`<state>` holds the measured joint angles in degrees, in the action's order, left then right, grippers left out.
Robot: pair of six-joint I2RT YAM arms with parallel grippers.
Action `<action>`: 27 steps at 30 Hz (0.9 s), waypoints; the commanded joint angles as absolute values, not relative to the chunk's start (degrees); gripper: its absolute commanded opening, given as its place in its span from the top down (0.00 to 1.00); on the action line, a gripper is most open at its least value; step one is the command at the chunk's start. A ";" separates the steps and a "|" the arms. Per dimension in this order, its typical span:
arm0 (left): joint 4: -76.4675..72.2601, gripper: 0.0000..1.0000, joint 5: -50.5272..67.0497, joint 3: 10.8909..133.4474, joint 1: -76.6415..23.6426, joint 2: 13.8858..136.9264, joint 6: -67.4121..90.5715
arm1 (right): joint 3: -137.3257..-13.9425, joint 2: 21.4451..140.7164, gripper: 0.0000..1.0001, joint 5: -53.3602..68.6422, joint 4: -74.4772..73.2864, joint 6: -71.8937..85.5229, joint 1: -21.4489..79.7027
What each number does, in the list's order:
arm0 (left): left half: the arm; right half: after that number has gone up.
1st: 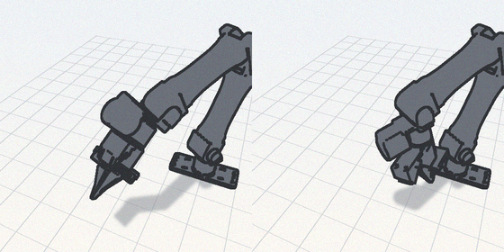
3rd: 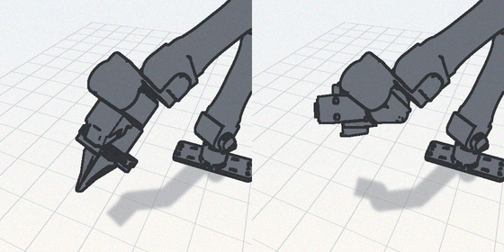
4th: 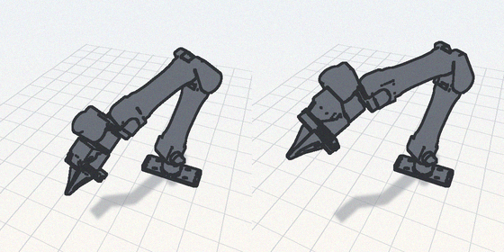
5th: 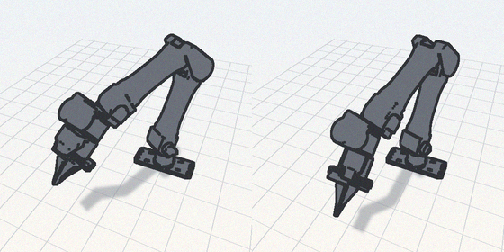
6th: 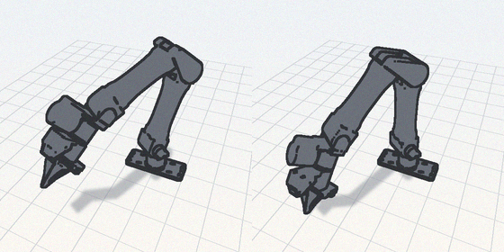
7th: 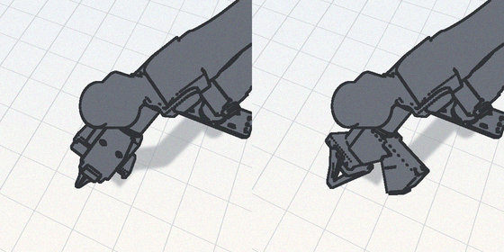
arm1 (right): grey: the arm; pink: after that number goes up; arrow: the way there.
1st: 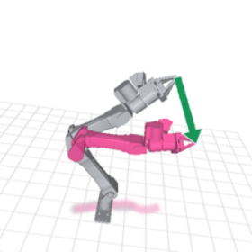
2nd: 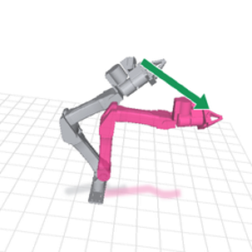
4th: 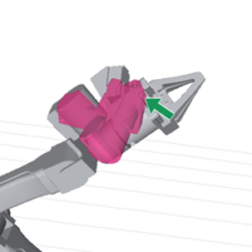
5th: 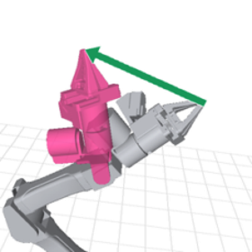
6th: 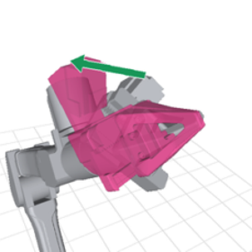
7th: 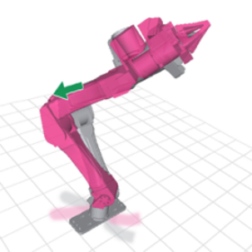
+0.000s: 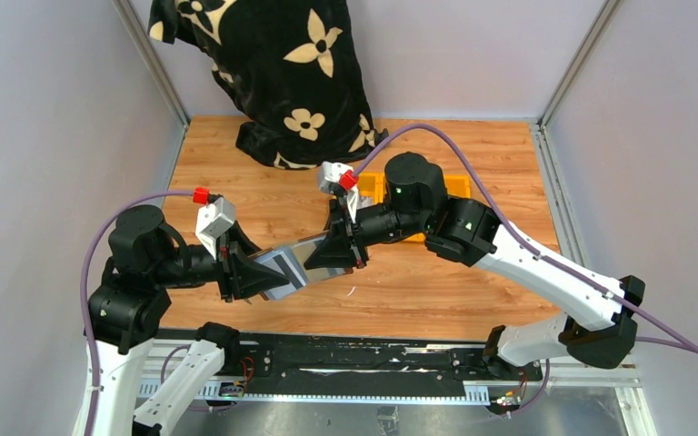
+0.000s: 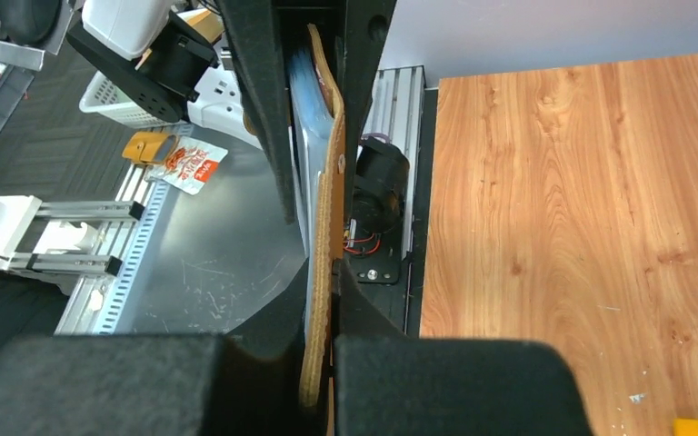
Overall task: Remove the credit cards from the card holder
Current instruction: Remove the credit card from the card holder.
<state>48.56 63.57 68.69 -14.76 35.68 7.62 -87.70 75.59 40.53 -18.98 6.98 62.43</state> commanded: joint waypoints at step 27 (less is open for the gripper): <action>18.72 0.34 61.78 59.37 -14.94 27.51 33.62 | -59.85 61.11 1.00 31.81 28.54 32.72 58.89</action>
